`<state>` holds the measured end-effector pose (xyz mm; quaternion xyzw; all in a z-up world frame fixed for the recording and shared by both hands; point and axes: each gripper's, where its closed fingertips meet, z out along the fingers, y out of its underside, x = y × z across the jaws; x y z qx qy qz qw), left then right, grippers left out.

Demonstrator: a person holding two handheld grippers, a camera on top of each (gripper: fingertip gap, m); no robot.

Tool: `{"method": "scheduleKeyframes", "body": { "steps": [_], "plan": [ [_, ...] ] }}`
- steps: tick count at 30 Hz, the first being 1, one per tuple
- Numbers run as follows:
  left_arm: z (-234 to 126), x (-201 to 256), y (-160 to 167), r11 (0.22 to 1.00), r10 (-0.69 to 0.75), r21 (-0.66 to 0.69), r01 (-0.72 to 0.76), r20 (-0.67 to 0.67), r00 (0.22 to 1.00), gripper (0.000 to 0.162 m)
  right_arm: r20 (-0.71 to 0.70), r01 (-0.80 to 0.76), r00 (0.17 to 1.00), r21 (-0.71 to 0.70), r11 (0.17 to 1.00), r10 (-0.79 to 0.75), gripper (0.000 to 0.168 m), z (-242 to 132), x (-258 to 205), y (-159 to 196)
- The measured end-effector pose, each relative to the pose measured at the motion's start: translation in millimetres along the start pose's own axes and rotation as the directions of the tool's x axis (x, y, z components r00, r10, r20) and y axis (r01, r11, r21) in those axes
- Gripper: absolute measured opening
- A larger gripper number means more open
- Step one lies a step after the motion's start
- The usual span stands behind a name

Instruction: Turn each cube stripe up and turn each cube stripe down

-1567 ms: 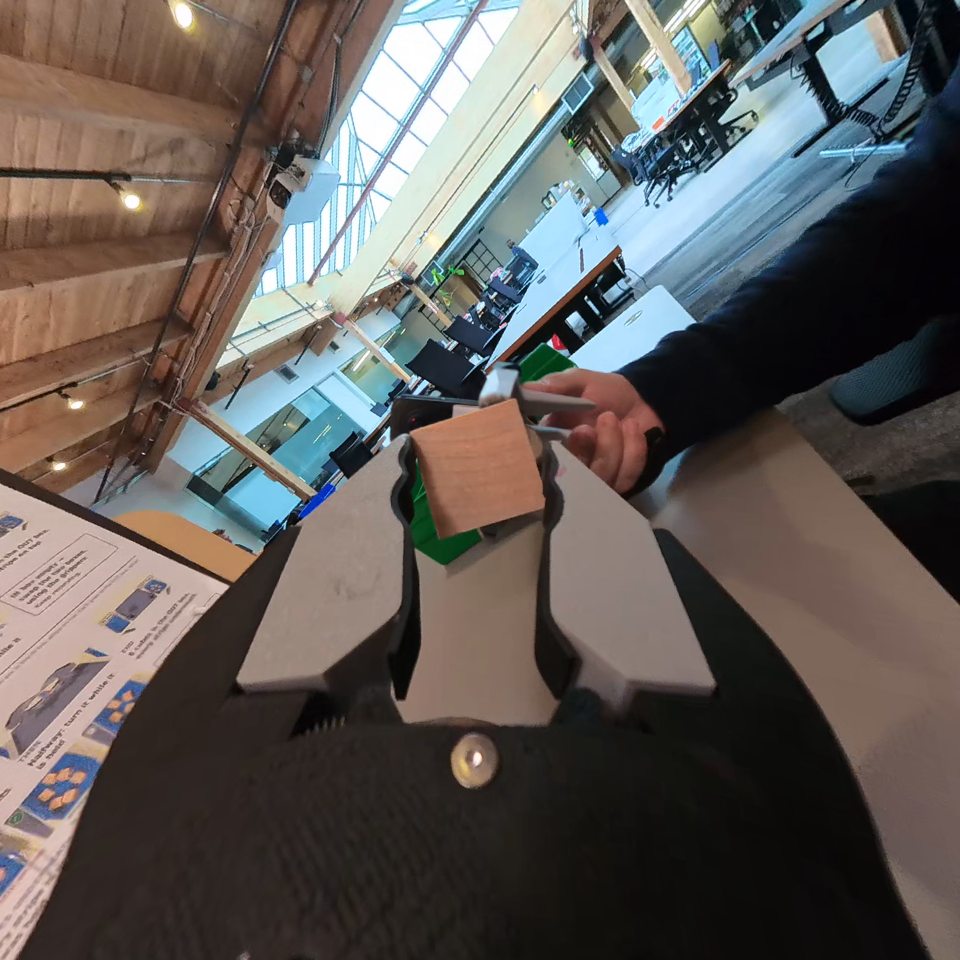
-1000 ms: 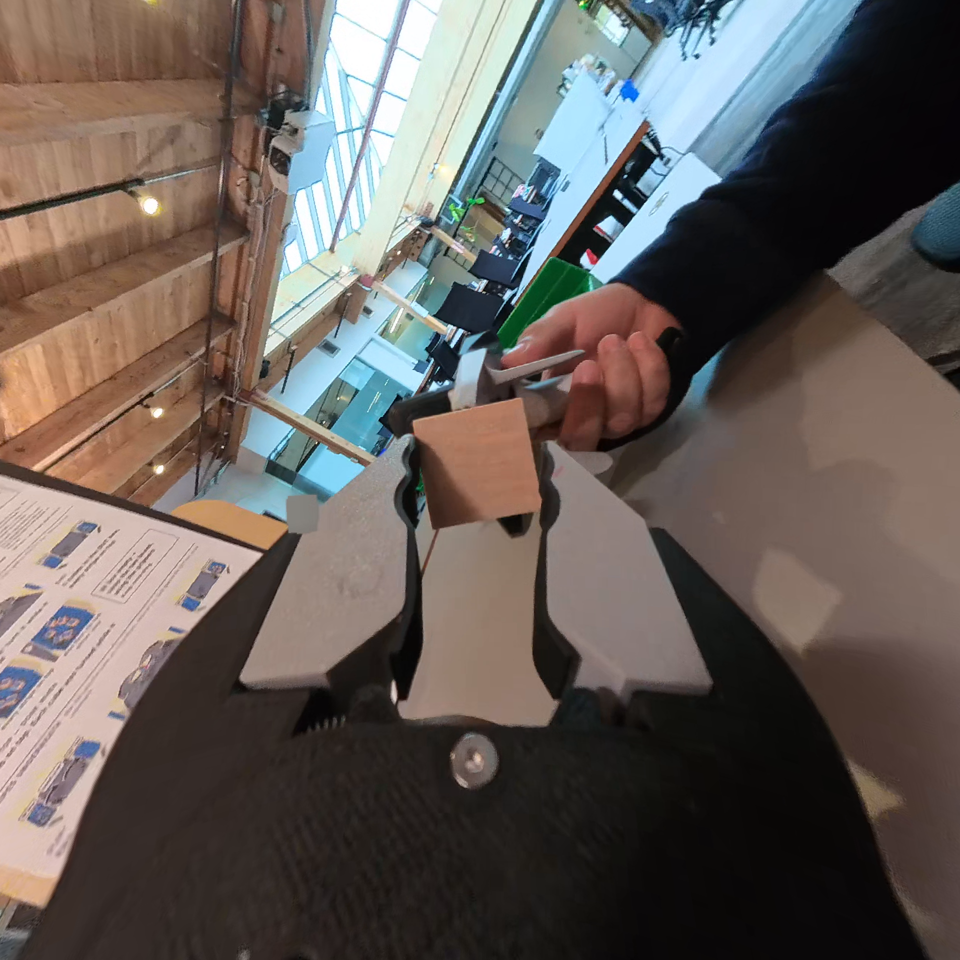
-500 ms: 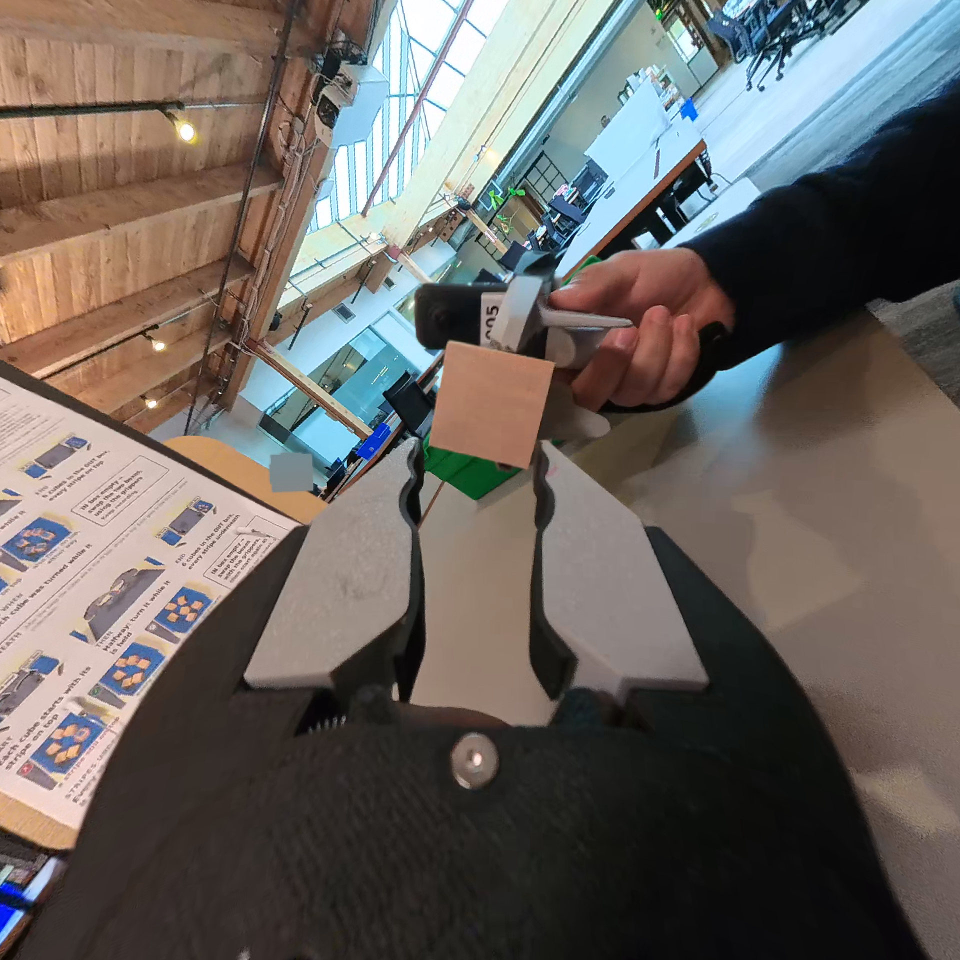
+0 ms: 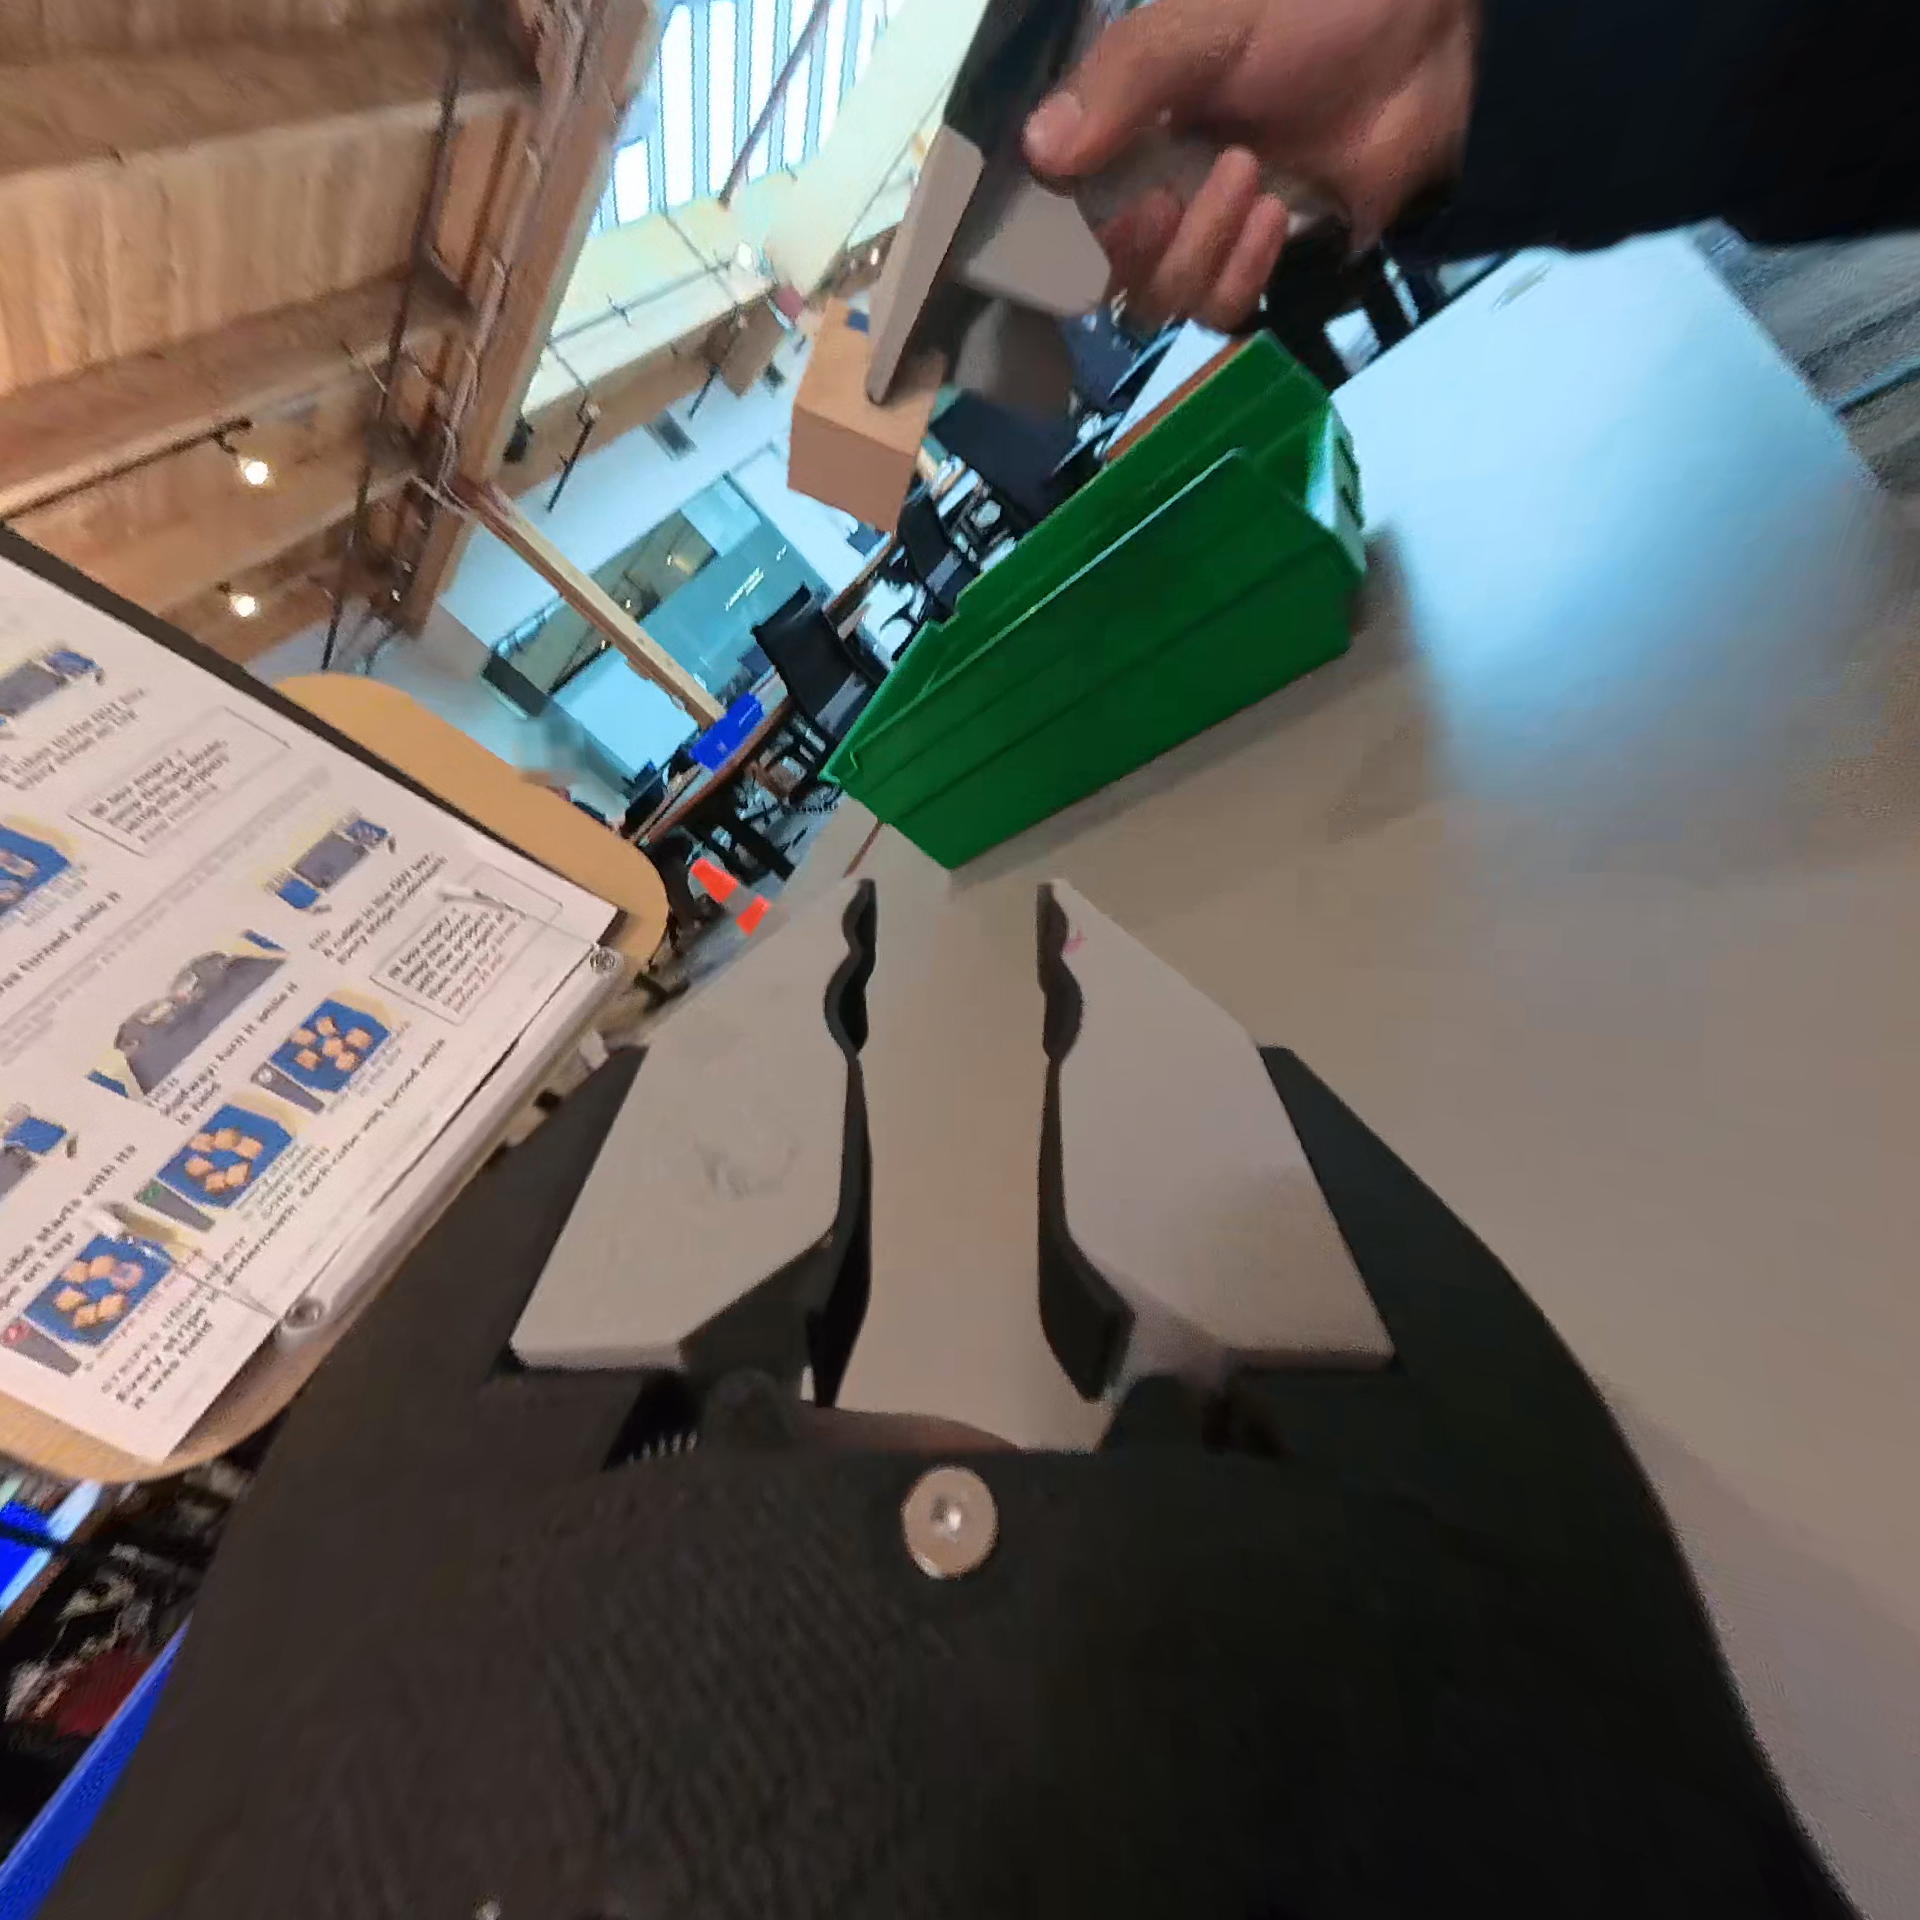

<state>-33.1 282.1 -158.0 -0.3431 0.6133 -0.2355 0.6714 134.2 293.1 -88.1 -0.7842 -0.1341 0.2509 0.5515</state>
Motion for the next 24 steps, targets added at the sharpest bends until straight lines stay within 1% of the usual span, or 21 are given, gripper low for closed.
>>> {"method": "scheduleKeyframes", "body": {
  "steps": [2, 4, 6, 8, 11, 12, 14, 15, 18, 19, 21, 23, 24],
  "plan": [
    [4.0, -2.6, 12.3, 0.998, -0.015, -0.057, 0.016, 0.013, 1.000, 0.031, -0.199, 0.025, 0.979, -0.051, 0.998, -0.034, 0.044, -14.0, 59.2, -6.3],
    [7.8, -2.5, 26.4, 0.992, -0.050, -0.119, 0.051, 0.007, 0.999, 0.030, -0.374, 0.020, 0.924, -0.147, 0.989, -0.074, 0.044, -26.5, 120.7, -1.8],
    [10.7, -2.0, 37.6, 0.984, -0.070, -0.162, 0.070, 0.006, 0.998, 0.028, -0.504, -0.023, 0.855, -0.274, 0.961, -0.124, 0.044, -37.2, 176.2, 13.1],
    [12.7, 1.6, 45.4, 0.980, -0.063, -0.191, 0.060, -0.007, 0.998, 0.028, -0.584, -0.067, 0.788, -0.393, 0.917, -0.193, 0.044, -43.5, 220.7, 31.6],
    [15.3, 5.6, 50.7, 0.976, -0.046, -0.216, 0.041, -0.016, 0.999, 0.028, -0.621, -0.163, 0.730, -0.564, 0.810, -0.285, 0.045, -44.3, 268.8, 71.7],
    [16.1, 5.3, 52.3, 0.973, -0.045, -0.227, 0.041, -0.011, 0.999, 0.028, -0.619, -0.195, 0.724, -0.605, 0.772, -0.303, 0.045, -43.0, 280.7, 85.6],
    [17.1, 4.1, 53.6, 0.971, -0.052, -0.235, 0.050, -0.003, 0.999, 0.028, -0.622, -0.259, 0.727, -0.640, 0.724, -0.290, 0.045, -38.7, 296.9, 109.9],
    [17.1, 4.2, 54.1, 0.969, -0.063, -0.238, 0.060, -0.004, 0.998, 0.028, -0.628, -0.271, 0.726, -0.635, 0.724, -0.279, 0.046, -35.7, 302.0, 115.3],
    [16.1, 2.4, 59.2, 0.961, -0.099, -0.258, 0.095, 0.001, 0.995, 0.029, -0.632, -0.280, 0.733, -0.618, 0.734, -0.253, 0.043, -31.5, 301.2, 111.1],
    [15.9, 2.0, 61.0, 0.958, -0.113, -0.266, 0.109, 0.001, 0.994, 0.029, -0.640, -0.271, 0.720, -0.614, 0.741, -0.268, 0.047, -34.5, 299.7, 102.9],
    [15.6, 0.5, 63.9, 0.950, -0.135, -0.282, 0.132, 0.008, 0.991, 0.031, -0.652, -0.215, 0.697, -0.587, 0.780, -0.299, 0.048, -39.7, 288.3, 74.0],
    [15.6, -0.6, 66.7, 0.944, -0.146, -0.298, 0.144, 0.016, 0.989, 0.032, -0.631, -0.128, 0.726, -0.515, 0.847, -0.273, 0.046, -32.4, 256.0, 37.6],
    [15.8, -1.0, 68.5, 0.940, -0.149, -0.308, 0.148, 0.021, 0.989, 0.032, -0.605, -0.082, 0.757, -0.463, 0.882, -0.247, 0.045, -24.4, 231.8, 19.5]
  ]
}}
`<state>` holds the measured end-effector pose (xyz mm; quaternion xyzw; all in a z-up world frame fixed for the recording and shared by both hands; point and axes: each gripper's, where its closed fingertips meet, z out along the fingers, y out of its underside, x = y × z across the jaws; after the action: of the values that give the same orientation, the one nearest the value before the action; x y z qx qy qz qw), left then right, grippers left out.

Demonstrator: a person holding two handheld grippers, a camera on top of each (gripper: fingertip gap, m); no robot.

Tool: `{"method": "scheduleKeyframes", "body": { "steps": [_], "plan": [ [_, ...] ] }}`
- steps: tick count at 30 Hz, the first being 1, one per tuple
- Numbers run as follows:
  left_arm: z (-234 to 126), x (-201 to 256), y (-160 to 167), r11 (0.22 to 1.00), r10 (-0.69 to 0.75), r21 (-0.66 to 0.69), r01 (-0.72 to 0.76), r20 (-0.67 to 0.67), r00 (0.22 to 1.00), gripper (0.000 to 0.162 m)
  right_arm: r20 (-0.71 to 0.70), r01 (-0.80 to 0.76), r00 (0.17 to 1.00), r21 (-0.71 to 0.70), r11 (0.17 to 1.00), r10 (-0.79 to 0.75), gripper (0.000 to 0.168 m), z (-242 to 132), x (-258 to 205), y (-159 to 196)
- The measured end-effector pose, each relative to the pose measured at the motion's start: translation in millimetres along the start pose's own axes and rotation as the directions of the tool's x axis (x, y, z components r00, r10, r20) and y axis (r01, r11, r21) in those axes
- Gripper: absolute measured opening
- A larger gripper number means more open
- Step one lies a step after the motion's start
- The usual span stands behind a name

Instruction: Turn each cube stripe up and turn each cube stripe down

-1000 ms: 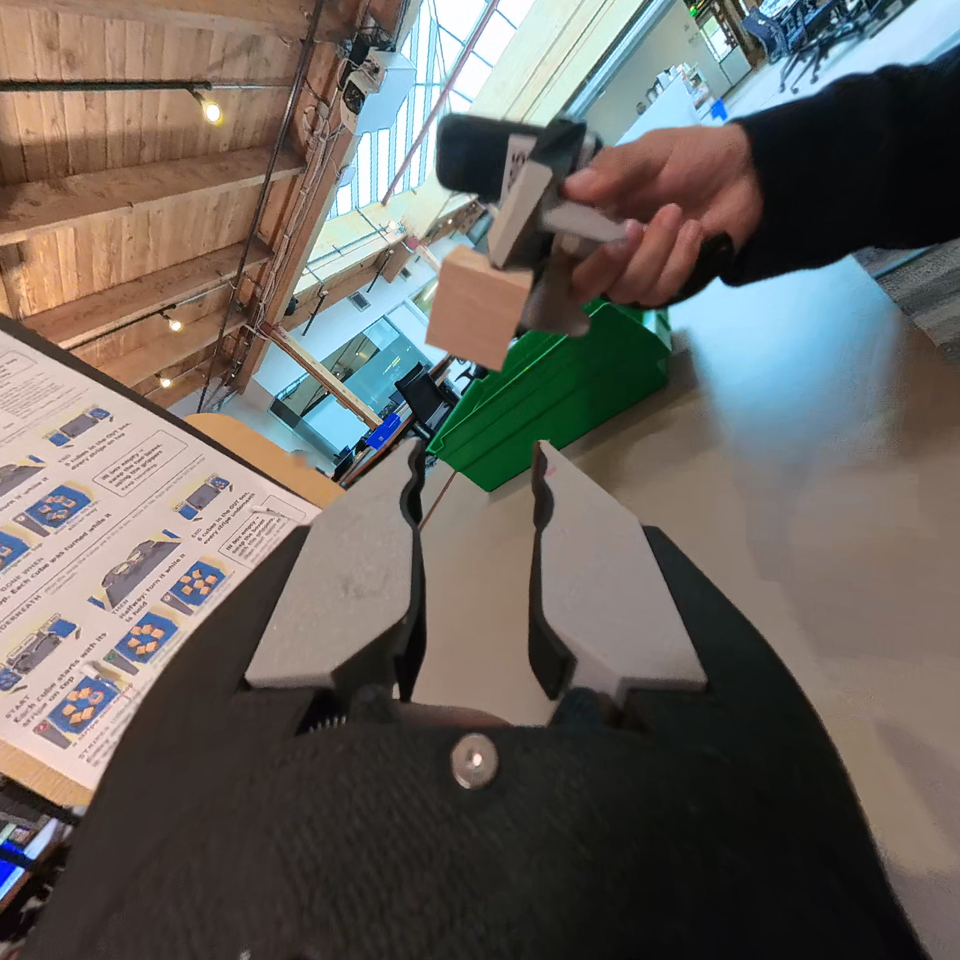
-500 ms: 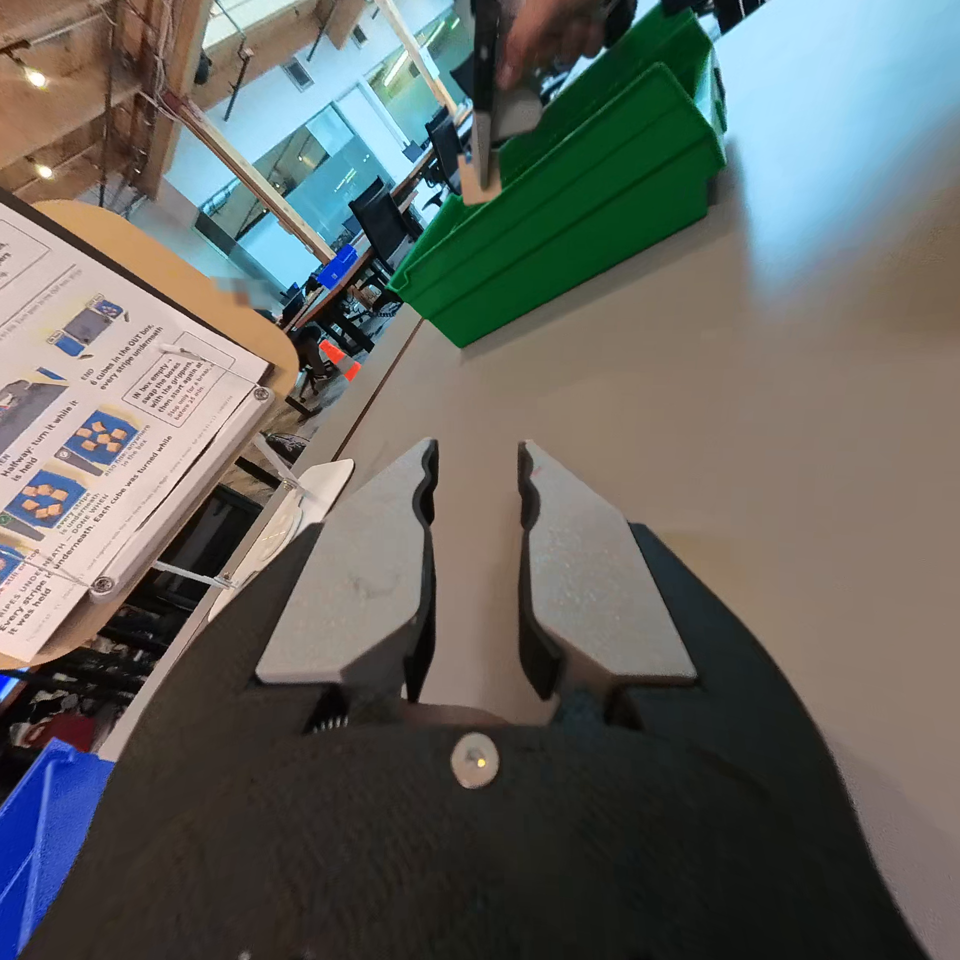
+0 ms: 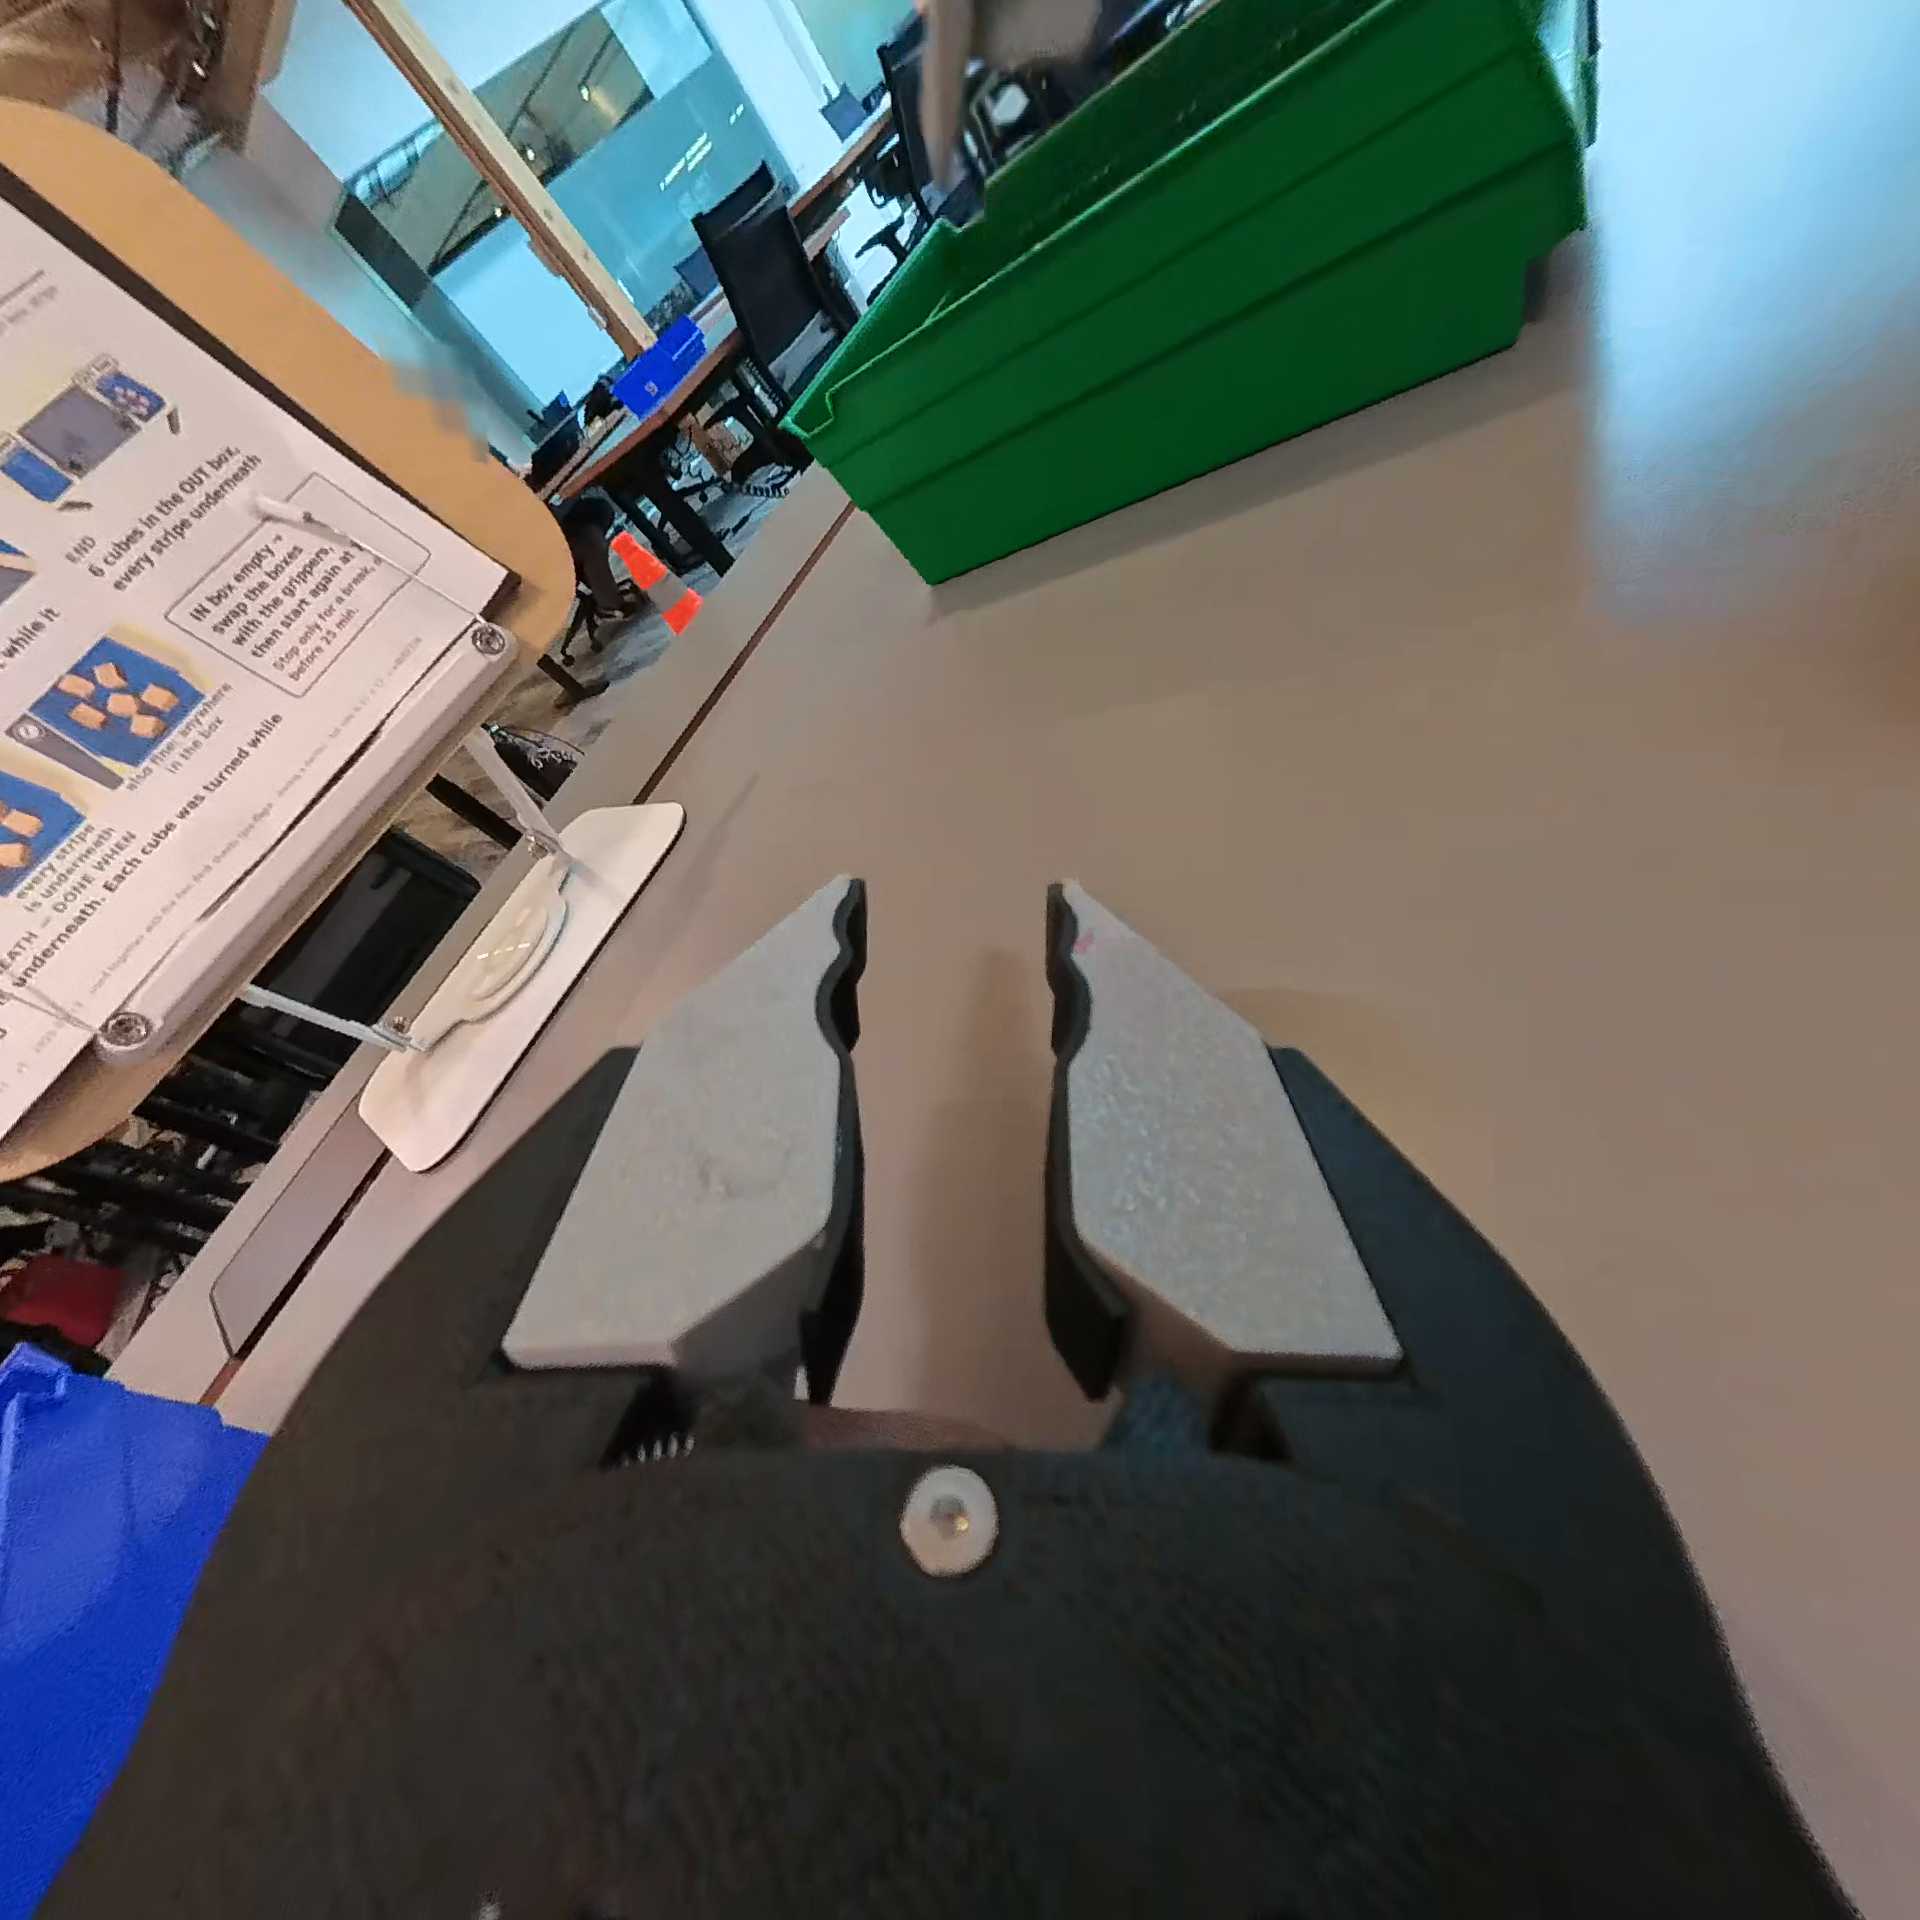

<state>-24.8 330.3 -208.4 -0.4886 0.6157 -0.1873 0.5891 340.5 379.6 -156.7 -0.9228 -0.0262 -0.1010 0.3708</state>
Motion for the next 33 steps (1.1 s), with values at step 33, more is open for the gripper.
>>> {"method": "scheduleKeyframes", "body": {
  "steps": [33],
  "plan": [
    [-91.4, -222.6, 148.1, 0.604, -0.369, -0.458, 0.652, 0.564, 0.738, 0.055, 0.456, 0.223, 0.791, 0.405, 0.886, -0.408, 0.042, -15.0, -329.4, 34.2]
  ]
}}
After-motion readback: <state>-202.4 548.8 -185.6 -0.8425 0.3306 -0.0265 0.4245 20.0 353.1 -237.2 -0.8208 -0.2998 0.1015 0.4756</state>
